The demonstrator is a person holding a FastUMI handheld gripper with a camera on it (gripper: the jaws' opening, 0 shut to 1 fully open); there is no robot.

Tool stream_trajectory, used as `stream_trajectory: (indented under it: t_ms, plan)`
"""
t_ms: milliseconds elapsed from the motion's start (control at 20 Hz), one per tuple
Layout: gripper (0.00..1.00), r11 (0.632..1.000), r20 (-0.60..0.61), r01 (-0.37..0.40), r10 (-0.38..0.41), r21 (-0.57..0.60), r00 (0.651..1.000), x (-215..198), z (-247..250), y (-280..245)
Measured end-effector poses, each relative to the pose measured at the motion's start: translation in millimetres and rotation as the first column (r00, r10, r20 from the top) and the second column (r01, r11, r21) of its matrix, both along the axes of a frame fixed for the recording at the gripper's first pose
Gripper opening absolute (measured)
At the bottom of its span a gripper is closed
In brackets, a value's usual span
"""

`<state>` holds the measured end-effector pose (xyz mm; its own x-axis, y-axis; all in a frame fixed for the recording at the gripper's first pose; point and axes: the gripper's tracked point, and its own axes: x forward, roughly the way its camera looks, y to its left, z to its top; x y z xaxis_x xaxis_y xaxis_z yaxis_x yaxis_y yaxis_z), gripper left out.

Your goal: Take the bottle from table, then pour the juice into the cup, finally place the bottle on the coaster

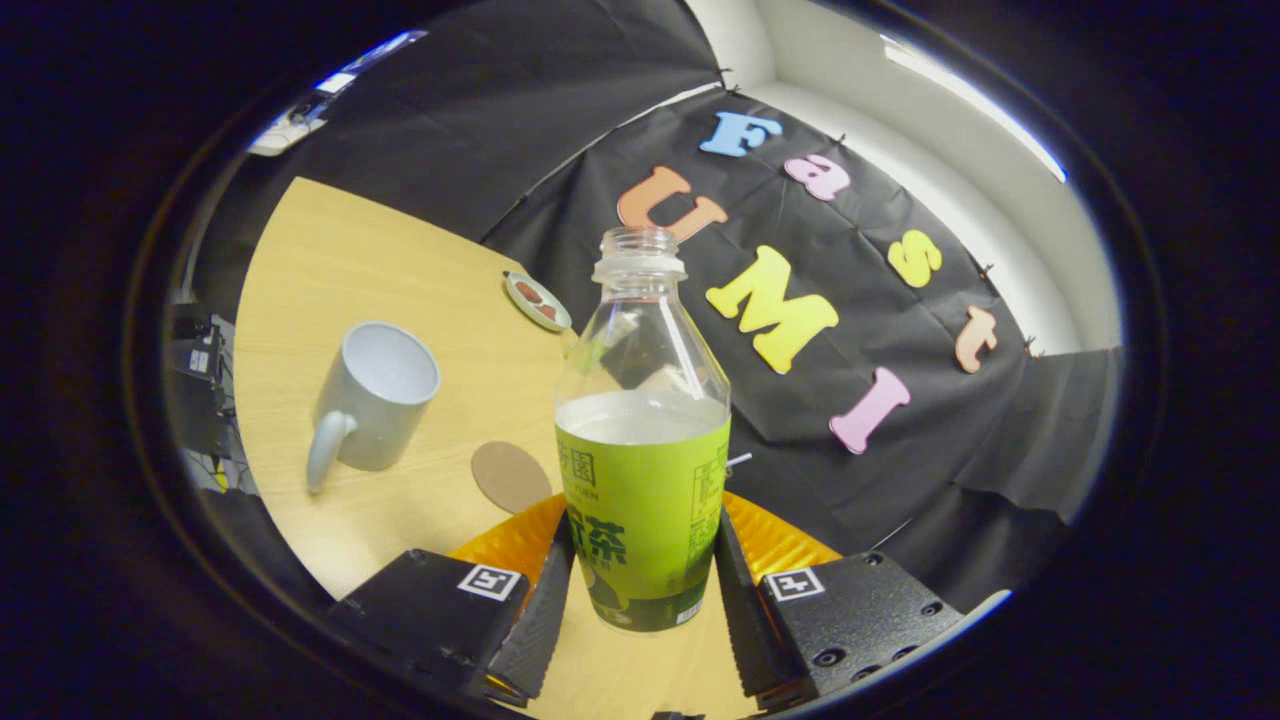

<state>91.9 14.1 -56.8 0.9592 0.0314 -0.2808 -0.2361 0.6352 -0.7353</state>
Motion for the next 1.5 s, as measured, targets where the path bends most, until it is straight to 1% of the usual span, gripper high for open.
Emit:
stream_trajectory:
  t_ms: [250, 350, 450, 600, 850, 1050, 1150, 1350, 1500]
  plan:
    - [0.74, 0.988, 0.044, 0.022, -0.015, -0.152, 0.999, 11.6, 12.1, -1.2]
    - [0.74, 0.973, 0.068, 0.032, -0.017, -0.231, 0.998, 13.9, 15.0, -2.8]
    - [0.74, 0.949, 0.100, 0.039, -0.008, -0.312, 0.995, 13.9, 18.8, -1.9]
    - [0.74, 0.919, 0.129, 0.045, 0.007, -0.391, 0.992, 14.9, 20.5, 1.2]
    - [0.74, 0.882, 0.129, 0.046, 0.017, -0.470, 0.991, 29.5, 16.2, 6.9]
    - [0.74, 0.829, 0.157, 0.046, 0.050, -0.557, 0.986, 36.3, 18.4, 13.5]
    - [0.74, 0.811, 0.164, 0.049, 0.058, -0.583, 0.985, 36.5, 18.6, 14.4]
    - [0.74, 0.787, 0.175, 0.057, 0.065, -0.614, 0.982, 37.9, 20.9, 16.4]
    - [0.74, 0.758, 0.196, 0.069, 0.078, -0.649, 0.978, 38.6, 25.7, 16.5]
